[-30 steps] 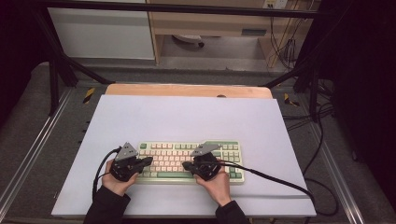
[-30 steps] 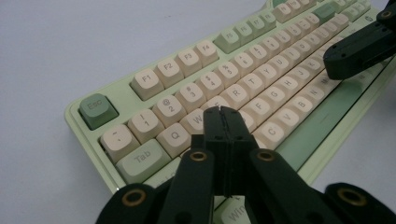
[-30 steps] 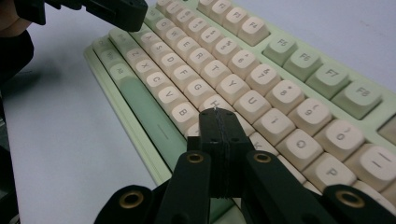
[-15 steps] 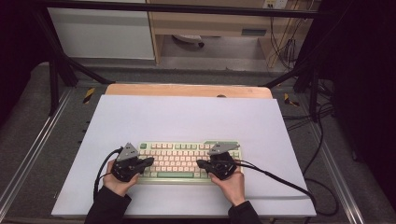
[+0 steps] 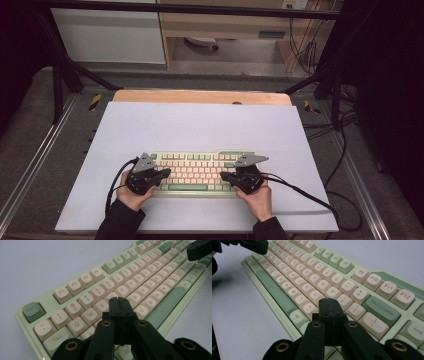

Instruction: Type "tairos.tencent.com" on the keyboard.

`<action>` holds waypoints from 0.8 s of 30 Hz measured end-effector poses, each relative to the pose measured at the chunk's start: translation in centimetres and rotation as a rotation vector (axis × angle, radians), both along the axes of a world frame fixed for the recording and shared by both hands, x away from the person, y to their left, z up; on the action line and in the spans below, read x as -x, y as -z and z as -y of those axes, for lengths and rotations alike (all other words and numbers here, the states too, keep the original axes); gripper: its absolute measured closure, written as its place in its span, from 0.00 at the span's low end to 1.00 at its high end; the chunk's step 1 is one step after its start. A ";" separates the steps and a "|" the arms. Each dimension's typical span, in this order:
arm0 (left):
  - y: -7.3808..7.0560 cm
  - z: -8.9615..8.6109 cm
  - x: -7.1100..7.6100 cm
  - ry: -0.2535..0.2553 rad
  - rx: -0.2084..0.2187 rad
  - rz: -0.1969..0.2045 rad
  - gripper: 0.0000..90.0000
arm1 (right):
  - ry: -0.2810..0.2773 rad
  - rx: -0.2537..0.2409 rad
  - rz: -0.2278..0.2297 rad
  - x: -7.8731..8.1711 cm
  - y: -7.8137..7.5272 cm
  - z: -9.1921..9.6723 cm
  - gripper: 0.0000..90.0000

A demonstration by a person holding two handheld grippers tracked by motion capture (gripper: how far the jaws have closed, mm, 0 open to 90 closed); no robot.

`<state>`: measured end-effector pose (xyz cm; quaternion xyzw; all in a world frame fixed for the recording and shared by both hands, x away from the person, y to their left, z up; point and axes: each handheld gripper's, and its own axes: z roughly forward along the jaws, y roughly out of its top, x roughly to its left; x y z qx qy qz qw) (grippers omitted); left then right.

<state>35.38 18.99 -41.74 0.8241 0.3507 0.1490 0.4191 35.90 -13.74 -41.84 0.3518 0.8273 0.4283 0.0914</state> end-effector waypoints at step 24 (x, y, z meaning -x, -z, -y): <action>0.1 3.1 -1.8 0.014 -0.019 -0.009 1.00 | -0.001 -0.004 0.004 0.1 -0.1 0.3 1.00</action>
